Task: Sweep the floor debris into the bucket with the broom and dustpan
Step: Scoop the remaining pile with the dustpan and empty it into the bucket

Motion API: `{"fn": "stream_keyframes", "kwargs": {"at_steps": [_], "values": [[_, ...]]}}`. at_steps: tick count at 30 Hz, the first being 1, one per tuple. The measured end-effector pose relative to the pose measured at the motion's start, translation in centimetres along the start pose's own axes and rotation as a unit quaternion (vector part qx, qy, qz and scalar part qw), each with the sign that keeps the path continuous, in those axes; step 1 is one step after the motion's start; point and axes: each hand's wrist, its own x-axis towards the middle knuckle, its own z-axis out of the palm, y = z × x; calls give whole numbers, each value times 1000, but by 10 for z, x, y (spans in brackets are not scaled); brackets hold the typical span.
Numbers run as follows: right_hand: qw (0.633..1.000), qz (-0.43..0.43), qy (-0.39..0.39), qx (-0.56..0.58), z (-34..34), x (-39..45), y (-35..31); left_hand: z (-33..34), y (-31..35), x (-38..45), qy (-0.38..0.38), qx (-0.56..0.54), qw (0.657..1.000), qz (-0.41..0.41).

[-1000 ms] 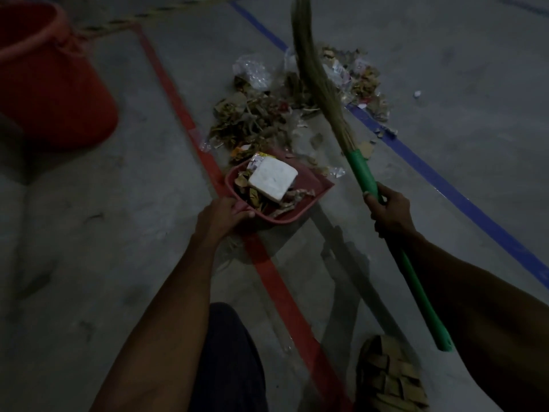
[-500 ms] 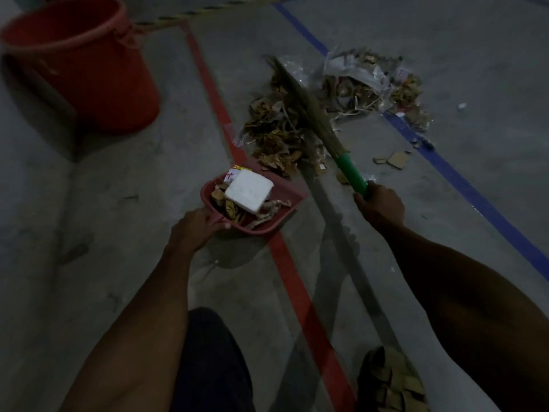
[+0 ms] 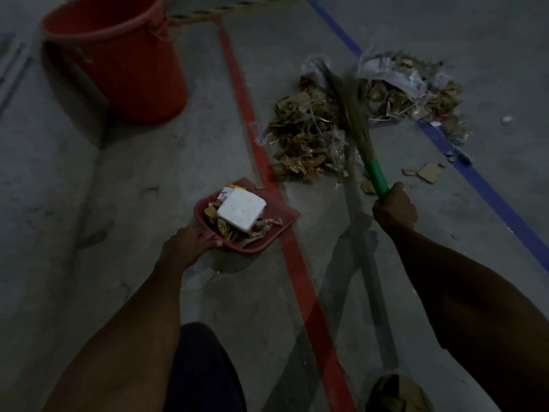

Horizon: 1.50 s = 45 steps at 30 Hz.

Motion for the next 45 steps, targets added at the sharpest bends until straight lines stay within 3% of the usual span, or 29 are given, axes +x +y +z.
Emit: {"fn": "stream_keyframes", "kwargs": {"at_steps": [5,19,23,34,40,45], "values": [[991,-13,-123,46,-2,8,10,2,16,18,-9,-2,1000,13],[956,-117,-260,69,-14,-20,36,15,64,57,-5,19,1000,7],[944,-105,-291,116,-16,-29,30,16,64,52,12,35,999,5],[929,-99,-312,171,-20,-61,17,17,79,37,37,34,999,18],[912,-170,-327,182,-37,-63,2,20,76,36,26,9,1000,-1],[924,-180,-268,205,-42,-62,-3,18,77,30,30,16,999,-3]]}}
